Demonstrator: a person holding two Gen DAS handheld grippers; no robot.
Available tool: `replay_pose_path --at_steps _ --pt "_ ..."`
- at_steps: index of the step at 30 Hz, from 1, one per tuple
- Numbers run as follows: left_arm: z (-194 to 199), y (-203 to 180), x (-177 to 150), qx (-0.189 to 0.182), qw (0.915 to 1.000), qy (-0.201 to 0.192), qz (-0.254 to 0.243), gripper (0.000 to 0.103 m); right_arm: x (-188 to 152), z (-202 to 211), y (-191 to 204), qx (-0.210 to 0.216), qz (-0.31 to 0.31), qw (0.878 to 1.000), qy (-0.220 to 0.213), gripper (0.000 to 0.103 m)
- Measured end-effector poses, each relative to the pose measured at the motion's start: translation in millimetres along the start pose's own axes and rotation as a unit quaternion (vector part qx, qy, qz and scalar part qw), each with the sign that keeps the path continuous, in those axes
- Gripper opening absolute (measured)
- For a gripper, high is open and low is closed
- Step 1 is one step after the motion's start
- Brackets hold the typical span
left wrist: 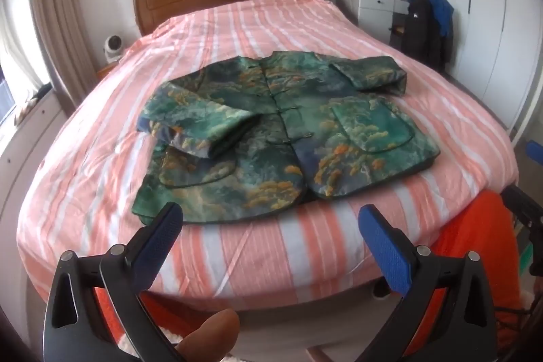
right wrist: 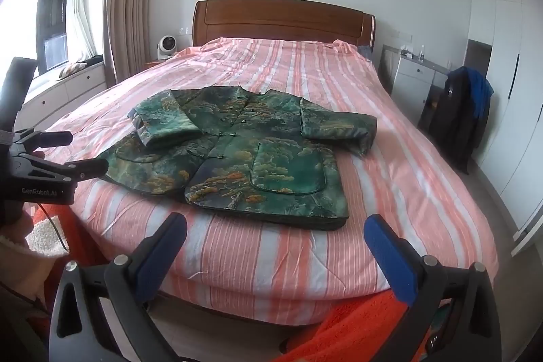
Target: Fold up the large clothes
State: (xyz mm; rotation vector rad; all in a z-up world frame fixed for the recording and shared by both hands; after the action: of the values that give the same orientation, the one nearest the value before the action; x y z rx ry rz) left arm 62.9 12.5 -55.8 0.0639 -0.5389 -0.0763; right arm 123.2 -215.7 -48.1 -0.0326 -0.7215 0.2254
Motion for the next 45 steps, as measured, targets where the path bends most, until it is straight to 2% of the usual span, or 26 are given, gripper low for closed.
replay_pose_path --at_steps 6,10,17,25,45 --pt "-3.1 2.6 -2.8 -0.012 0.9998 0.013 0.006 0.103 -0.6 -4.8 2.3 0.017 -0.004 1.000 0.006 0.103" --pt "-1.7 6.0 -3.4 -0.003 0.9999 0.007 0.012 0.103 -0.1 -5.8 6.7 0.029 0.003 1.000 0.009 0.103" --pt "-2.3 7.4 -5.1 -0.002 0.9999 0.005 0.015 0.103 -1.5 -9.1 11.7 0.028 0.013 0.999 0.012 0.103" --pt "7.6 17.0 0.3 -0.001 0.9990 -0.022 0.038 0.103 2.1 -4.3 1.1 0.022 -0.010 1.000 -0.003 0.103" --pt "11.9 12.2 -0.1 0.014 0.9992 -0.027 0.024 0.103 0.0 -6.4 -3.8 0.013 -0.026 1.000 -0.002 0.103"
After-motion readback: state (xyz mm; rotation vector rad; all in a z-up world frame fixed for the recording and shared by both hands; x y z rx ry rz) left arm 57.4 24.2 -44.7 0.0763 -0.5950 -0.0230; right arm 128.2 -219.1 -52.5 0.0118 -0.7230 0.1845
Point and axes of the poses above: each gripper's, at about its wrist camera, not at the fingertips, and z roughly against the way its jaws point, y to its left, x to its top, the point moved 7 cm from there along -z, roughly the way its jaws point, and after that the axes turned 15 degrees about y, right-handed, at the moved point
